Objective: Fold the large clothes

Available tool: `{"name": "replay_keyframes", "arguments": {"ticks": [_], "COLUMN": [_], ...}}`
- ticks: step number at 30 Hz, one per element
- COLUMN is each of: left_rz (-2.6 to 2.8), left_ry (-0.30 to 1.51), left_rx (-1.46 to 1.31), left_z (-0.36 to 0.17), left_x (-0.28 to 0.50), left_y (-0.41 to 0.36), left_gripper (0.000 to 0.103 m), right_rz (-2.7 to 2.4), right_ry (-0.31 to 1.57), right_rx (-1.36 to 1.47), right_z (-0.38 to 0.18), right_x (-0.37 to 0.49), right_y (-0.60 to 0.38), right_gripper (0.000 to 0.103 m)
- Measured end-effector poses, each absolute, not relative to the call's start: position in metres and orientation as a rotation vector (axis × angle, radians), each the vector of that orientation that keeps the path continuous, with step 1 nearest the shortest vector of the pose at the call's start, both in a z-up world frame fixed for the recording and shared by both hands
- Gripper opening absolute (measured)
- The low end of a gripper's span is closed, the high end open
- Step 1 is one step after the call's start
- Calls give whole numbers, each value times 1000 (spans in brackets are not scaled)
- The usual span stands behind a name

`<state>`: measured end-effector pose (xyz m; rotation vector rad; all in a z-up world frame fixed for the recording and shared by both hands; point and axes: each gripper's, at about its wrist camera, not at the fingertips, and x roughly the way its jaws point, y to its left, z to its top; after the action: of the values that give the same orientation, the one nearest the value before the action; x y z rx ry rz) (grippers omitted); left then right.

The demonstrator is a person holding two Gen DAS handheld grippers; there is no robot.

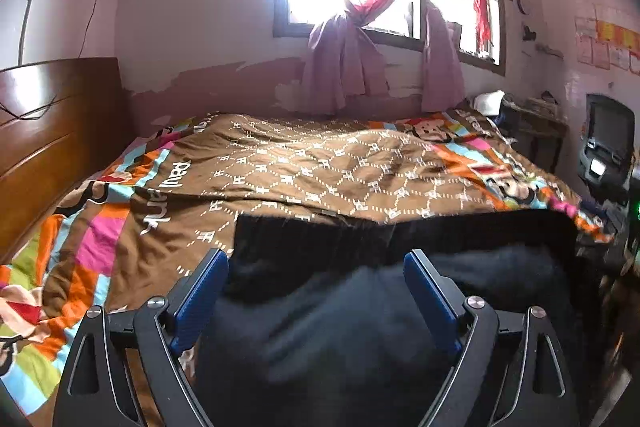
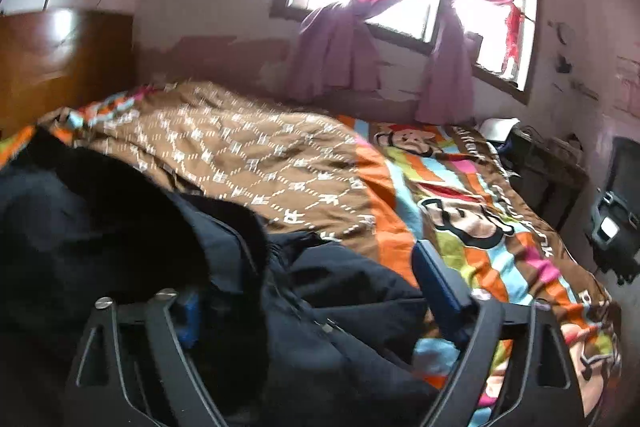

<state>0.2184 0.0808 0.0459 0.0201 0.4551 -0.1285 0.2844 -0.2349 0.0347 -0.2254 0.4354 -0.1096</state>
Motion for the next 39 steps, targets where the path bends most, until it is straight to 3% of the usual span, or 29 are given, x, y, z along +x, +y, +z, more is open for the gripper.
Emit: {"name": "replay_keyframes", "arguments": {"ticks": [6,9,20,33,36,39], "left_rz": [-152,-170,-171,-198,-179,-184], "left_ry": [518,539,682,647,654,642], "left_rx": [59,53,-81,-68,-50,-38], "left_z": [26,17,-33,-26,-22,-20], "left_x": [182,166,146,218,241,264], "left_y": [77,75,85,81,72,63], "left_gripper": [90,90,90,90,102,103], "right_rz": [-164,-145,174,58,47,41], "right_ry": [310,305,621,643,672,731], "right_rx": [-231,-182,-32,-162,-132,-38], "right_z": [61,68,3,-14,-11,-20], "right_x": [222,198,174,279,315,349], "right_y": [-236,-235,-188,-183,-197,-222], "right_gripper": [101,101,101,101,101,102]}}
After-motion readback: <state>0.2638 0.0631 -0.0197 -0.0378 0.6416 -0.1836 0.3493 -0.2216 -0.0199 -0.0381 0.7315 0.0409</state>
